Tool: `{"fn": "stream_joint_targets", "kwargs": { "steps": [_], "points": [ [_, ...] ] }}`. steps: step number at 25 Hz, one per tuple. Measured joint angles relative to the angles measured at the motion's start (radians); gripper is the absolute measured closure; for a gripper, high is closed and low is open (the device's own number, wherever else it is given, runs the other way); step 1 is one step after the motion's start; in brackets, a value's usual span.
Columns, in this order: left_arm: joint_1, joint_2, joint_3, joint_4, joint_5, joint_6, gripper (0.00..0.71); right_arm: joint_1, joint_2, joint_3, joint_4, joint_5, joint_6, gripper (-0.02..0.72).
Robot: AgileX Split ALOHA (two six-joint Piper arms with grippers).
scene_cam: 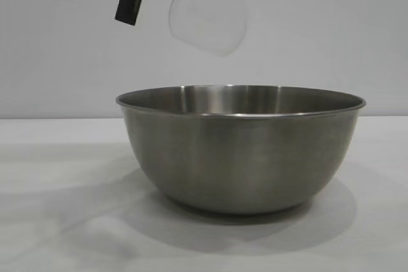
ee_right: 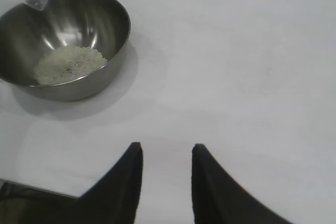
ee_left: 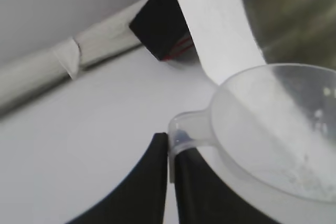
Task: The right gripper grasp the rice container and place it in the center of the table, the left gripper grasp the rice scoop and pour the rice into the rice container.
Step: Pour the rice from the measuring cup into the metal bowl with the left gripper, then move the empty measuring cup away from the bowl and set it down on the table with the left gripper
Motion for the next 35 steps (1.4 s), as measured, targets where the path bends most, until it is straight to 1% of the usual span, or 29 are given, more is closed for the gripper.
{"fn": "stream_joint_targets", "kwargs": {
  "steps": [2,3,5,7,8,10,12,14,17,19,24,26,30,31,32,33,35],
  "points": [
    [0.024,0.004,0.0,-0.133,0.004,-0.116,0.71,0.0,0.0,0.0,0.0,0.0,0.0,0.467],
    [0.046,0.004,0.0,-0.192,0.006,-0.186,0.71,0.0,0.0,0.0,0.0,0.0,0.0,0.467],
    [0.097,0.004,0.005,-0.273,-0.005,-0.327,0.71,0.0,0.0,0.0,0.0,0.0,0.0,0.467],
    [0.16,0.004,0.038,-0.349,-0.041,-0.461,0.71,0.0,0.0,0.0,0.0,0.0,0.0,0.467],
    [0.188,0.004,0.059,-0.385,-0.055,-0.499,0.71,0.0,0.0,0.0,0.0,0.0,0.0,0.467],
    [0.227,0.009,0.118,-0.435,-0.072,-0.504,0.71,0.0,0.0,0.0,0.0,0.0,0.0,0.467],
    [0.247,0.027,0.168,-0.483,-0.087,-0.45,0.71,0.0,0.0,0.0,-0.004,-0.006,0.0,0.467],
    [0.254,0.063,0.216,-0.538,-0.138,-0.39,0.71,0.0,0.0,0.004,-0.008,-0.024,0.0,0.467],
    [0.26,0.128,0.253,-0.587,-0.228,-0.365,0.71,0.0,0.0,0.033,-0.012,-0.069,0.0,0.467],
    [0.263,0.171,0.269,-0.609,-0.256,-0.359,0.71,0.0,0.0,0.037,-0.012,-0.084,0.0,0.467],
    [0.264,0.277,0.282,-0.625,-0.3,-0.351,0.71,0.0,0.0,0.039,-0.012,-0.088,0.0,0.467],
    [0.264,0.306,0.282,-0.631,-0.302,-0.349,0.71,0.0,0.0,0.039,-0.014,-0.088,0.0,0.467],
    [0.264,0.328,0.282,-0.631,-0.302,-0.349,0.71,0.0,0.0,0.039,-0.017,-0.088,0.0,0.467],
    [0.264,0.328,0.282,-0.631,-0.304,-0.349,0.66,0.0,0.0,0.039,-0.017,-0.088,0.0,0.467],
    [0.264,0.328,0.282,-0.631,-0.302,-0.337,0.66,0.0,0.0,0.039,-0.017,-0.088,0.0,0.467],
    [0.264,0.328,0.282,-0.625,-0.297,-0.33,0.599,0.0,0.0,0.039,-0.017,-0.089,0.0,0.467],
    [0.264,0.328,0.292,-0.62,-0.301,-0.318,0.541,0.0,0.0,0.039,-0.017,-0.089,0.0,0.467]
  ]
}}
